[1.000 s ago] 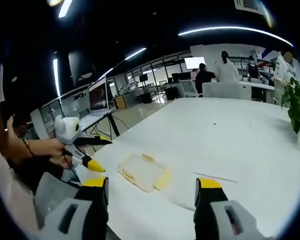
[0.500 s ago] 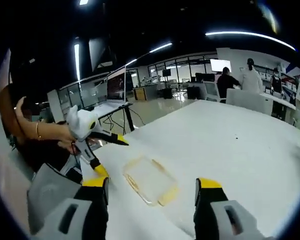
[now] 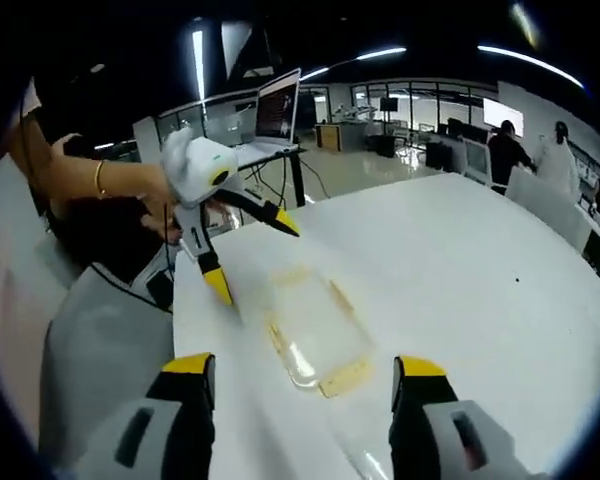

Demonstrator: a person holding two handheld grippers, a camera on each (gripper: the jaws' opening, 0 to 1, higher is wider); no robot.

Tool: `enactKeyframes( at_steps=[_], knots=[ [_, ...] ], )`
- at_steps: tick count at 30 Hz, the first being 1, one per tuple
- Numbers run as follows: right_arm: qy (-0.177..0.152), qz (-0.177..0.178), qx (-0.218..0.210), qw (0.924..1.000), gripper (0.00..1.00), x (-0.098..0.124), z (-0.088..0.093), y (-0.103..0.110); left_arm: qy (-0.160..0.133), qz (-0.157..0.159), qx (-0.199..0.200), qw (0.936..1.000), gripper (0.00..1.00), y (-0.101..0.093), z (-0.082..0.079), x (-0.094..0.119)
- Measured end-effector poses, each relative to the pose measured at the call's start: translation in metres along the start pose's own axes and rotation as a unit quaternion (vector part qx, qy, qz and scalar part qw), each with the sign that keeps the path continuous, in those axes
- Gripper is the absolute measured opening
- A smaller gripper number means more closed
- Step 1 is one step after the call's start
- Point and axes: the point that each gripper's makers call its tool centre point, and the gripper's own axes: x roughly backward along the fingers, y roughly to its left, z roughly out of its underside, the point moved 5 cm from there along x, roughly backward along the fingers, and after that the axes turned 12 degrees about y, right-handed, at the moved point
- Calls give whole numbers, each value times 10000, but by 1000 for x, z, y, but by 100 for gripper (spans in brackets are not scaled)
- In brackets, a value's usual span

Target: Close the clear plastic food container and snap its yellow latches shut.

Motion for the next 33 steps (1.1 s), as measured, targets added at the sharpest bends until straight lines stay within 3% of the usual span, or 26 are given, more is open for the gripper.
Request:
enactKeyframes(
  at_steps=[10,17,21,24,33],
  knots=[
    [713,-273,578,9954,72,-27,1,-15,361,244,-309,9986,83,7,10,-15],
    [1284,-401,875,9870,72,-43,8,-29,656,395,-680,9947,82,11,18,-23],
    [1735,-571,1175,9761,72,-51,16,-32,742,461,-754,9933,81,15,19,-26],
    [1799,-619,1234,9739,72,-58,16,-35,794,551,-995,9903,81,15,21,-30],
    [1991,-673,1331,9686,71,-77,17,-42,898,635,-1018,9887,77,22,27,-39]
  ],
)
